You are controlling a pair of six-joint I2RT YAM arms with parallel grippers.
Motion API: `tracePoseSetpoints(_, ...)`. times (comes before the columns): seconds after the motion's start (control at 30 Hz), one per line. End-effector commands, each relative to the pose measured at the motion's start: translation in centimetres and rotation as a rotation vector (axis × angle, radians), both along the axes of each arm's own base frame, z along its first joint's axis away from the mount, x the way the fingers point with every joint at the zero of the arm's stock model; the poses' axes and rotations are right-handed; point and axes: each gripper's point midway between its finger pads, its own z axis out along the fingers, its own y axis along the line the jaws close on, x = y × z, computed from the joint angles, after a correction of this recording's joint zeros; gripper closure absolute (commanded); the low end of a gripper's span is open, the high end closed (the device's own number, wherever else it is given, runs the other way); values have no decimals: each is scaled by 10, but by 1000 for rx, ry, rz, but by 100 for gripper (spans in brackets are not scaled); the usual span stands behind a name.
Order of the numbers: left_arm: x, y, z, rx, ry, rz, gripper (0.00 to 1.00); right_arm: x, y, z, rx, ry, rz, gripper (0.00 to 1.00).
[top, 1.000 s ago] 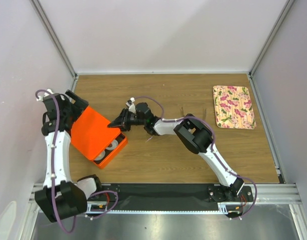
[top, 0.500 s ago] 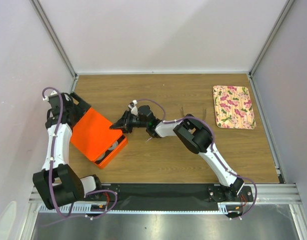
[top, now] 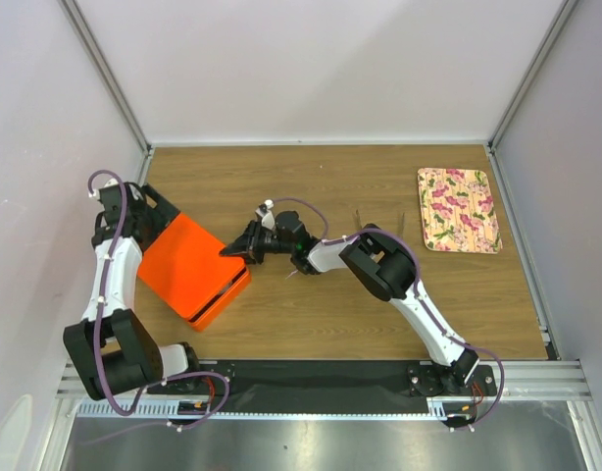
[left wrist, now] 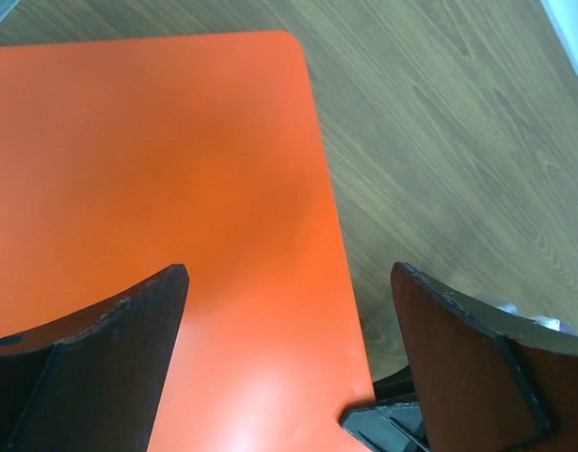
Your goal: Pack the chocolate
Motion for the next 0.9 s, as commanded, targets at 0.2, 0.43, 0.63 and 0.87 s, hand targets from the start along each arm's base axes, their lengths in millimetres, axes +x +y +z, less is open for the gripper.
tracePoseSetpoints(0.2,-5,11,-16,42,61,22,5,4,-4,46,69,-74,-16,78)
tracePoseSetpoints(0.43,-7,13,-24,41,93,28,5,6,-4,47,39,-93,-21,68)
tracePoseSetpoints(0.63,-8,17,-28,58,115,41,5,5,-3,46,4,-122,-17,64)
tracePoseSetpoints(0.87,-7,18,-34,56,131,43,5,8,-5,49,-29,-146,-28,63)
